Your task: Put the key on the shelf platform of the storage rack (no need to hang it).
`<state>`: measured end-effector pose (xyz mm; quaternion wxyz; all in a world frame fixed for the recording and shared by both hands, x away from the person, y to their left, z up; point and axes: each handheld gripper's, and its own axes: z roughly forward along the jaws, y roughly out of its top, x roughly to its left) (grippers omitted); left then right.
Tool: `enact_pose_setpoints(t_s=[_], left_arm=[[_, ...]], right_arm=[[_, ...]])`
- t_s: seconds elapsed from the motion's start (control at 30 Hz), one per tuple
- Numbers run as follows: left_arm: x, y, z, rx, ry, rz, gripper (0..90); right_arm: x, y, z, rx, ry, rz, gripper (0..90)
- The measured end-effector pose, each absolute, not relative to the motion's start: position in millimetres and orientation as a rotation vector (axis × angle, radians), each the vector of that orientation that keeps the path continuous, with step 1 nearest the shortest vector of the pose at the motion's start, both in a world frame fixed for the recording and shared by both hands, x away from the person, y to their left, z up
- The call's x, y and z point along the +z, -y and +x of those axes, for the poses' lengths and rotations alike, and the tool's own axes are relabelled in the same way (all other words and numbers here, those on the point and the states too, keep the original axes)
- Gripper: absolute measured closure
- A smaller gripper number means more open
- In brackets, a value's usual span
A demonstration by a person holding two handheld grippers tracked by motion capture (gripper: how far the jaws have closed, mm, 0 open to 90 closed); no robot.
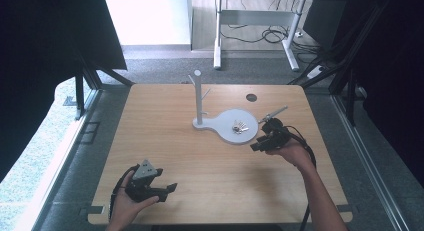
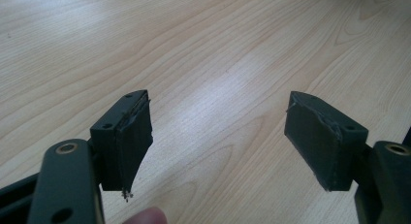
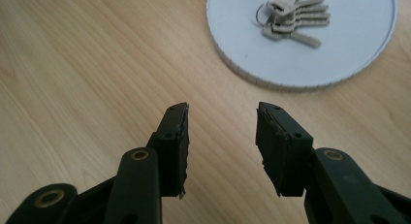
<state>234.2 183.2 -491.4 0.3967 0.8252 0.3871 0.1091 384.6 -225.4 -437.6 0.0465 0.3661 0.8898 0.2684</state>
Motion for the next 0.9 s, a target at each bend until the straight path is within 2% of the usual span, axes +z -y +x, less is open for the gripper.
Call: enact_pose_setpoints(t_s=[0.1,0.6,0.9], left_arm=[[-491,-184,234,0.277,-0.984,2.092,25.5],[-491,-183,234,0.282,-0.991,2.096,25.5],[-492,-180,233,0.280,-0.980,2.110,25.4]], right_arm=[[-451,239,364,0.841,-2.702,1.119,54.2],[-495,272,311,0.917,-2.611,1.176,52.2],[-504,276,307,0.895,-2.587,1.195,51.2]])
